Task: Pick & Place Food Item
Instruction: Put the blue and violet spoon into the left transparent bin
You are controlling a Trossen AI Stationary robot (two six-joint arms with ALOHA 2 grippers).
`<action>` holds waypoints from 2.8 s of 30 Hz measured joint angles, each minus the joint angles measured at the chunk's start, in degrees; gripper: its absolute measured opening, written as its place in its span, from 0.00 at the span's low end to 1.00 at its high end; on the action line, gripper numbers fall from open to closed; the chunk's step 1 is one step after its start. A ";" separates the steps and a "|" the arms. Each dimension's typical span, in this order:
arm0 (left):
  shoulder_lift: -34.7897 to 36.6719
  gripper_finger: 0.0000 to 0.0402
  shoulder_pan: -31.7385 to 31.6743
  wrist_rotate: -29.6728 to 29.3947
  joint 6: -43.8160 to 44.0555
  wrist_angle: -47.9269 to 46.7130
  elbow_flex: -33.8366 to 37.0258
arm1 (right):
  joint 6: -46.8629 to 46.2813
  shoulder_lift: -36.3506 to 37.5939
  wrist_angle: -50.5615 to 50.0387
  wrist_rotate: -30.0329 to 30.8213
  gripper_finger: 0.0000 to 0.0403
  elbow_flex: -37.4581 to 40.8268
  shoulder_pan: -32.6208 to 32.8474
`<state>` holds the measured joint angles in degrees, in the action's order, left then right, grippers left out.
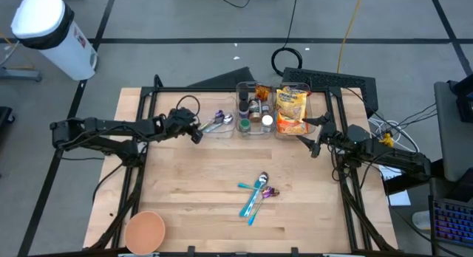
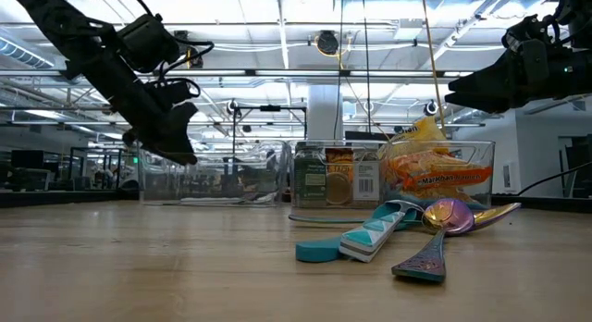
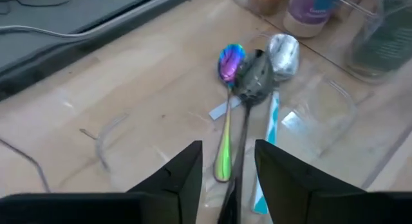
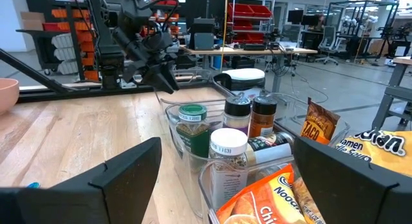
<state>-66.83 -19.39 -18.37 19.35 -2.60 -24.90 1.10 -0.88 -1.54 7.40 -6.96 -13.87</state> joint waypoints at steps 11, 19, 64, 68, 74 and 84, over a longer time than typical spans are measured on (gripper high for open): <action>5.24 0.47 2.36 3.95 -4.08 -1.13 -5.88 | 0.00 0.01 -0.01 -0.03 0.86 0.01 -0.01; 7.32 0.51 9.83 11.43 -4.21 2.57 -10.58 | 0.00 0.00 0.00 0.00 0.86 0.01 -0.01; -32.10 0.85 40.16 13.34 -19.44 9.04 -29.71 | 0.00 0.00 -0.02 -0.01 0.86 0.02 -0.01; -34.38 0.85 39.57 13.95 -19.23 8.75 -29.71 | 0.00 0.01 -0.02 0.00 0.86 0.02 -0.01; -34.33 0.85 38.69 15.76 -19.09 8.88 -29.74 | 0.00 0.02 -0.02 0.00 0.86 0.02 0.00; -34.36 0.85 38.63 15.55 -19.21 9.15 -29.74 | 0.00 0.02 0.00 -0.01 0.86 0.01 -0.02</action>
<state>-101.19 19.25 -2.82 0.14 6.55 -54.63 1.10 -0.86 -1.54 7.39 -6.95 -13.89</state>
